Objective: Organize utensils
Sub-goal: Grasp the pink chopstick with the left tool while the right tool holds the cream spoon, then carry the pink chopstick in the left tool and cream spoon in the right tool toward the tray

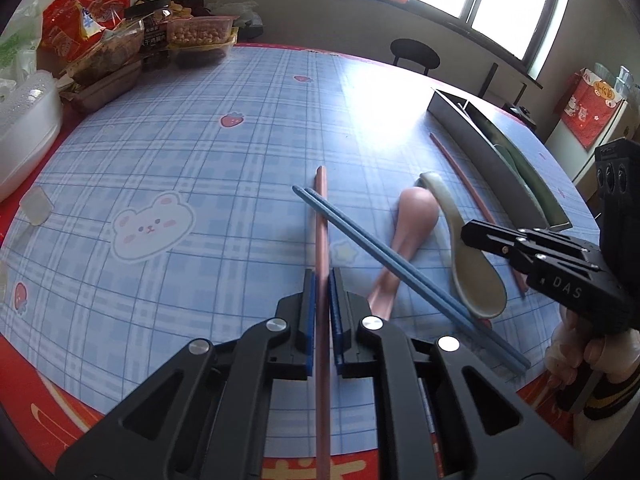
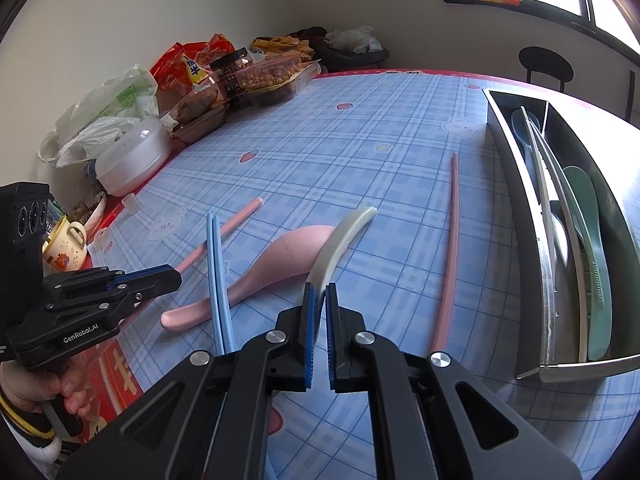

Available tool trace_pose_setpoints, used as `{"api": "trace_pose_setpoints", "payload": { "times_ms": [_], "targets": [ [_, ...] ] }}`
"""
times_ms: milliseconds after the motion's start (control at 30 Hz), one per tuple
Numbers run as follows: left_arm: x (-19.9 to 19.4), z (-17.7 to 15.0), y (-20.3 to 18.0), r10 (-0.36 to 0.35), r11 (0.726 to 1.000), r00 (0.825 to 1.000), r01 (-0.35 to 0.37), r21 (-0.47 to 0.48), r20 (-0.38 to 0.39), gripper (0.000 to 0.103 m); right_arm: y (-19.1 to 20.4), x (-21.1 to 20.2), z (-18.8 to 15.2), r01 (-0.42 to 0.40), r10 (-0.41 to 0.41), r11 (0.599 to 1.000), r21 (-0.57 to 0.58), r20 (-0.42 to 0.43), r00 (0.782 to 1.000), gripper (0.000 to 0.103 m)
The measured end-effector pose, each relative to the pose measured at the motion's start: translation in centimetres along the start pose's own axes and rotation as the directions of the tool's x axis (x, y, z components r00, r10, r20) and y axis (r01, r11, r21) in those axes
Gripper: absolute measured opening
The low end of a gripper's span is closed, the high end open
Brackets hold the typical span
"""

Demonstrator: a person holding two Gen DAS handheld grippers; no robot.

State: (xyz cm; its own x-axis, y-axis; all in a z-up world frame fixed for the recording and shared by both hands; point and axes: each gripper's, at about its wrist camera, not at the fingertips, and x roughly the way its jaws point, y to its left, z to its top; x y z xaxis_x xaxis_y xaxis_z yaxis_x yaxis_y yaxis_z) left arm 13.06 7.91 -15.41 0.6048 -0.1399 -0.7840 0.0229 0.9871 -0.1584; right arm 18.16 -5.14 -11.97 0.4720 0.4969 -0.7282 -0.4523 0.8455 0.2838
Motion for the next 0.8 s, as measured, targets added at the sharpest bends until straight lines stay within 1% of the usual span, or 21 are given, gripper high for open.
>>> {"api": "trace_pose_setpoints", "payload": {
  "times_ms": [67, 133, 333, 500, 633, 800],
  "targets": [
    [0.3, -0.3, 0.3, 0.006, 1.0, 1.0, -0.006, 0.006, -0.023, 0.011, 0.0, 0.1, 0.0, 0.001, -0.001, 1.0, -0.001, -0.002, 1.0, 0.006],
    [0.3, -0.3, 0.2, 0.008, 1.0, 1.0, -0.007, 0.022, -0.029, 0.011, 0.1, 0.2, 0.1, 0.002, -0.002, 1.0, 0.0, -0.006, 1.0, 0.006],
    [0.7, 0.4, -0.7, 0.047, 0.993, 0.997, -0.041, 0.106, -0.06, 0.013, 0.0, 0.3, 0.1, 0.001, -0.001, 1.0, 0.003, -0.008, 1.0, 0.006],
    [0.8, 0.1, -0.7, 0.045, 0.99, 0.998, -0.039, 0.132, -0.042, 0.013, 0.0, 0.4, 0.2, -0.002, 0.002, 1.0, 0.005, -0.01, 1.0, 0.006],
    [0.6, -0.3, -0.4, 0.028, 0.991, 1.0, -0.027, 0.133, -0.012, 0.013, 0.2, 0.6, 0.2, -0.005, 0.005, 1.0, -0.003, -0.025, 1.0, 0.008],
    [0.5, -0.5, -0.3, 0.017, 0.992, 1.0, -0.017, 0.123, -0.004, 0.013, 1.1, 1.0, 0.3, 0.008, -0.01, 0.999, -0.032, -0.036, 0.999, 0.008]
  ]
}}
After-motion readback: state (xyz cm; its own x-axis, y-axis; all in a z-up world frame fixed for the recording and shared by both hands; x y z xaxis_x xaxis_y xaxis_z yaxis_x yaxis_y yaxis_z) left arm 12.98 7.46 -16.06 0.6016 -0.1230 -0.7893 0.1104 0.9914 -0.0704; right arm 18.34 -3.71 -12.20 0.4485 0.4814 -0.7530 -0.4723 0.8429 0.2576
